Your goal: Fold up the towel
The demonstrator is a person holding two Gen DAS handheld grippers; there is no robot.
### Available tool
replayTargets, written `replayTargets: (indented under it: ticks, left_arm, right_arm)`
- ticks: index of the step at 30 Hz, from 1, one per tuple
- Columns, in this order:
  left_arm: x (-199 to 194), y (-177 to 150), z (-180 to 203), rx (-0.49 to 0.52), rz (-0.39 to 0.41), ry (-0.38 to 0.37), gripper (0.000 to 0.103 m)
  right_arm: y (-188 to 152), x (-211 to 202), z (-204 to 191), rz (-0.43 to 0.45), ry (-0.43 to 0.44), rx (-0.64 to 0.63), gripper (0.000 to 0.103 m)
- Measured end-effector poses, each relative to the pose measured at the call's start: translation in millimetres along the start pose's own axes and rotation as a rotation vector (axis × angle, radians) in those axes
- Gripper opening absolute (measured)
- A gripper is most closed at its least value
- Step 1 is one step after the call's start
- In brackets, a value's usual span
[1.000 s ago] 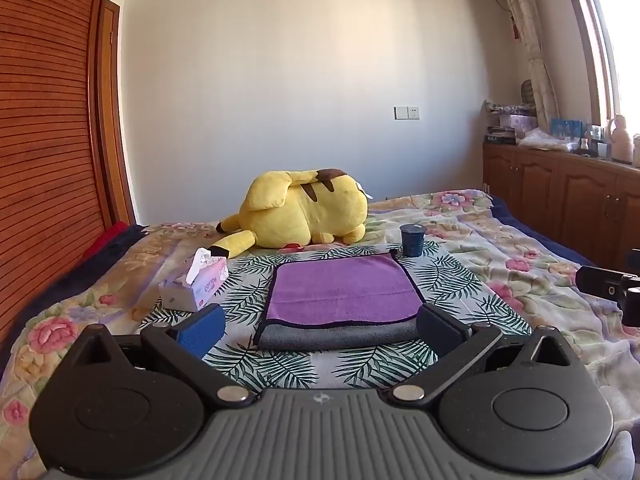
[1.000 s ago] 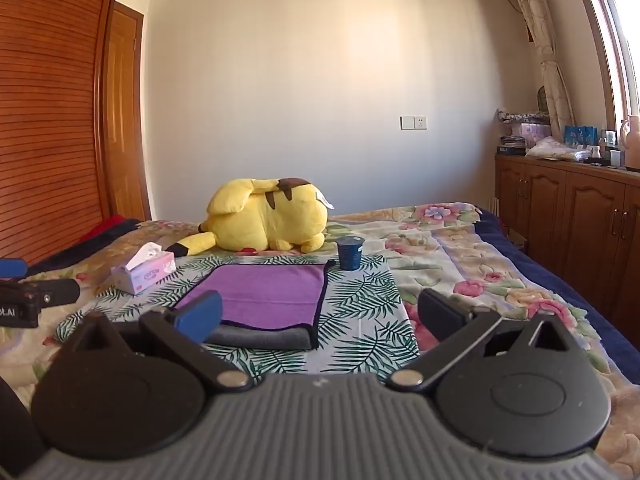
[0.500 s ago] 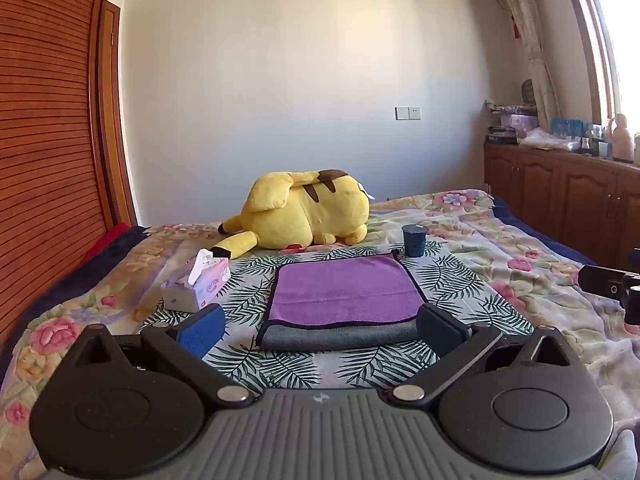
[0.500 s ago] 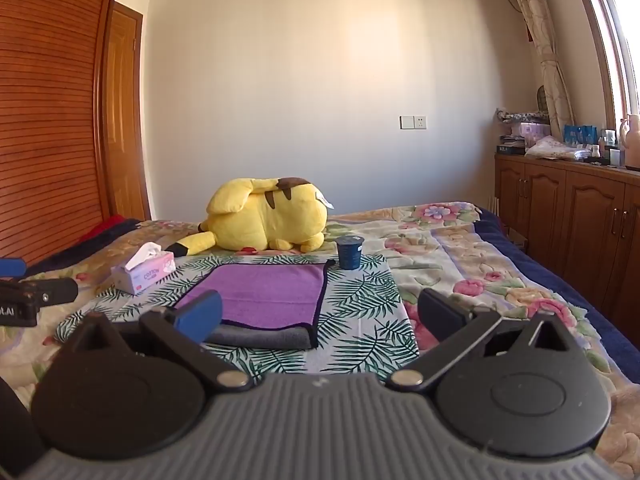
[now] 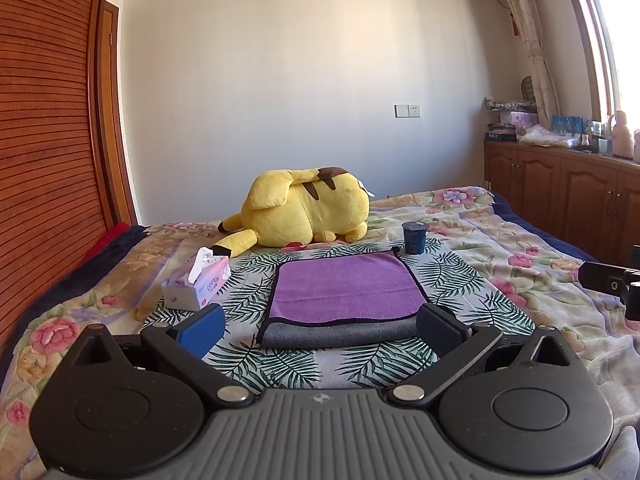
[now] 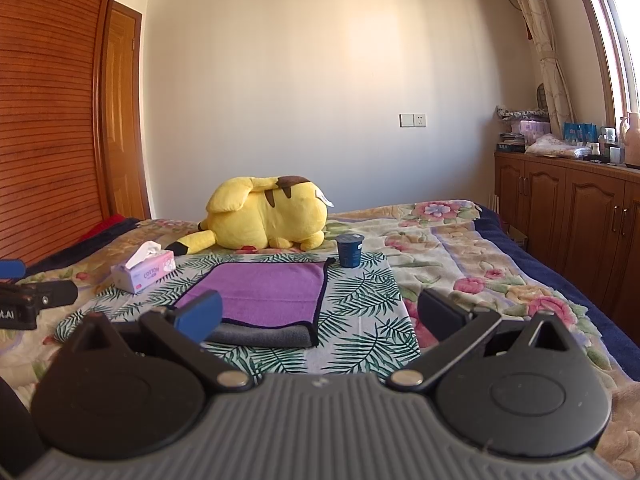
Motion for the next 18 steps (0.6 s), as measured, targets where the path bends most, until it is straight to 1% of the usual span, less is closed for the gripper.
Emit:
replayTargets:
  ticks: [18]
  left_arm:
    - [-0.8,-0.5,0.0,0.005,0.002,0.0,0.087]
  right_arm:
    - [-1.0,0.7,0.7,-0.001,0.0,0.001,0.103]
Point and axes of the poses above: each gripper's, at about its wrist camera, not at the fingertips, and x roughly the way its jaws point, z to its right, y to its top, the point moved 5 cm from there along x, roughly the way its jaws point, and after that the axes turned 11 degrees about z, right-handed, at the moved point
